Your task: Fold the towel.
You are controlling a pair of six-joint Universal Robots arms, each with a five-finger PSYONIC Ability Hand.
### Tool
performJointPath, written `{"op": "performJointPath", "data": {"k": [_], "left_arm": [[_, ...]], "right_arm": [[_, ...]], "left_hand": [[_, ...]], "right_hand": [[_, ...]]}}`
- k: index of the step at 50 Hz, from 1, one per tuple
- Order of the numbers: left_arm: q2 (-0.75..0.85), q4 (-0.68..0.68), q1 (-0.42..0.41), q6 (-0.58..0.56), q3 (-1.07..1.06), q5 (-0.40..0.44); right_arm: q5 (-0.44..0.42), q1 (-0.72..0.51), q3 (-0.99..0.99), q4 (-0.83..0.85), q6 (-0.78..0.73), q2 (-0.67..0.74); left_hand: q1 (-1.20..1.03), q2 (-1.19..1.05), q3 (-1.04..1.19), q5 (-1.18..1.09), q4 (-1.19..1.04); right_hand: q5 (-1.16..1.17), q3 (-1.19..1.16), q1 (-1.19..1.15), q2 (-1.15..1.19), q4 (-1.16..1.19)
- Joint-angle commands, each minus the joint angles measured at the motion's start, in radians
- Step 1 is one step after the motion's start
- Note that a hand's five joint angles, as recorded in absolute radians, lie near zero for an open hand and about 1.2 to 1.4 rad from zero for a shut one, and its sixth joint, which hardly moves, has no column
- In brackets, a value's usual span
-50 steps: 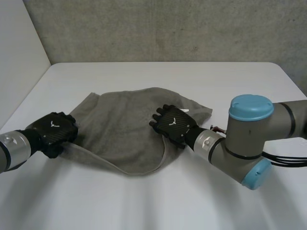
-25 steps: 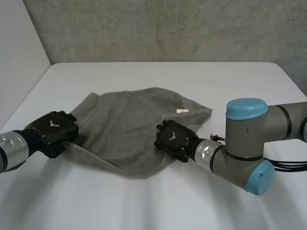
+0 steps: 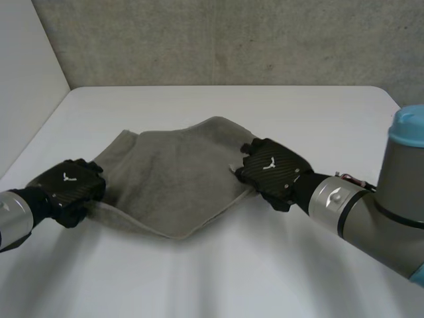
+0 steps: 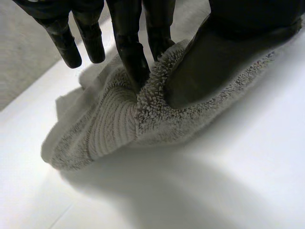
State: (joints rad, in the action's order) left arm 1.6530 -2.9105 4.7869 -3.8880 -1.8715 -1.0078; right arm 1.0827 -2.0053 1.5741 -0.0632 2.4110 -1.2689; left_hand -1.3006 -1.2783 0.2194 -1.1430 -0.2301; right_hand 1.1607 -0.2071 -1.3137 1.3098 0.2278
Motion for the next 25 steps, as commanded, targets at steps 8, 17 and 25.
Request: {"op": "performJointPath", "data": {"k": [8,17,25], "left_arm": [[0.099,-0.191,-0.048,0.272,0.152,-0.012],[0.312,-0.461,-0.223,0.406,0.587,-0.216],[0.118,-0.728,-0.223,0.701,0.657,-0.278]], "right_arm": [[0.048,-0.004,-0.2,0.071,0.007,0.148],[0.226,-0.015,-0.517,0.539,0.014,0.206],[0.224,0.006,-0.499,0.643,0.206,0.066]], "left_hand": [[-0.096,-0.118,-0.045,-0.079,0.056],[-0.096,-0.118,-0.045,-0.079,0.056],[-0.096,-0.118,-0.045,-0.079,0.056]], "right_hand": [[0.061,0.033,-0.083,0.086,-0.053],[0.061,0.033,-0.083,0.086,-0.053],[0.061,0.033,-0.083,0.086,-0.053]]}}
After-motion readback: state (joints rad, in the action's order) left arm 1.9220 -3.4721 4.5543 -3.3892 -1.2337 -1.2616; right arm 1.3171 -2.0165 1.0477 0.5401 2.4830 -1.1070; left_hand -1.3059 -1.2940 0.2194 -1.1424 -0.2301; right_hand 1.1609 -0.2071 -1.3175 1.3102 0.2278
